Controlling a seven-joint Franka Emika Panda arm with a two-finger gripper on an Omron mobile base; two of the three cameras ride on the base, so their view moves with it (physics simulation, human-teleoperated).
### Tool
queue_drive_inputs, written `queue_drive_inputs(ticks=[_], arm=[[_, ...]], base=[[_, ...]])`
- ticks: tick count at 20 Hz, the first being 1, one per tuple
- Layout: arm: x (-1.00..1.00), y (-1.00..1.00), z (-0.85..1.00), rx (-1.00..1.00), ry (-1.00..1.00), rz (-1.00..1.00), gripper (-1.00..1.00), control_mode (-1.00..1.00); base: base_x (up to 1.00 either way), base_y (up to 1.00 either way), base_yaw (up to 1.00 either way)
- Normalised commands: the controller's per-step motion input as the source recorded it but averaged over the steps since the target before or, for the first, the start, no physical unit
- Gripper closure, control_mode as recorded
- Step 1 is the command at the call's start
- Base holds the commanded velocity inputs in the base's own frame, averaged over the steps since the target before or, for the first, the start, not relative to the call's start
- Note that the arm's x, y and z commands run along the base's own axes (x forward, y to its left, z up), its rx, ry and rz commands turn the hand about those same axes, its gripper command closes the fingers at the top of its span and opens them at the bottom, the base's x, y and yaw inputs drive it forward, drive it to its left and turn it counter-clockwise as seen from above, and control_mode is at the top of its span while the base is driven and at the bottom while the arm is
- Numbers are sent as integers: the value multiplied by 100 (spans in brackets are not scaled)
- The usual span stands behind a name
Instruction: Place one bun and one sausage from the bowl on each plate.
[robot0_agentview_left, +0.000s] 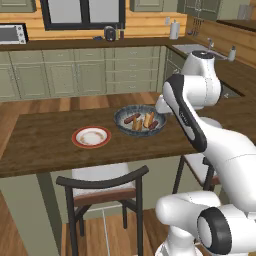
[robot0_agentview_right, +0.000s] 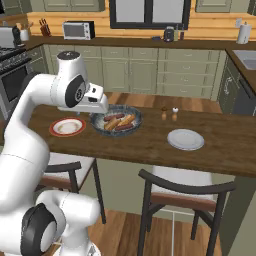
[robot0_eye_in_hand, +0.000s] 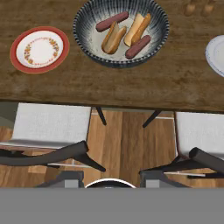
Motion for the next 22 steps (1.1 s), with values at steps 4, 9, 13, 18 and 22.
queue_drive_inputs(ticks=[4,9,13,18,22], arm=[[-16,-38,0,5,-6,-1,-100,-100],[0,0,0,0,0,0,-100,100],[0,0,0,0,0,0,-100,100],[0,0,0,0,0,0,-100,100],[0,0,0,0,0,0,-100,100]], base=[[0,0,0],[57,-54,-3],[100,60,-10],[75,100,-7],[31,89,40]])
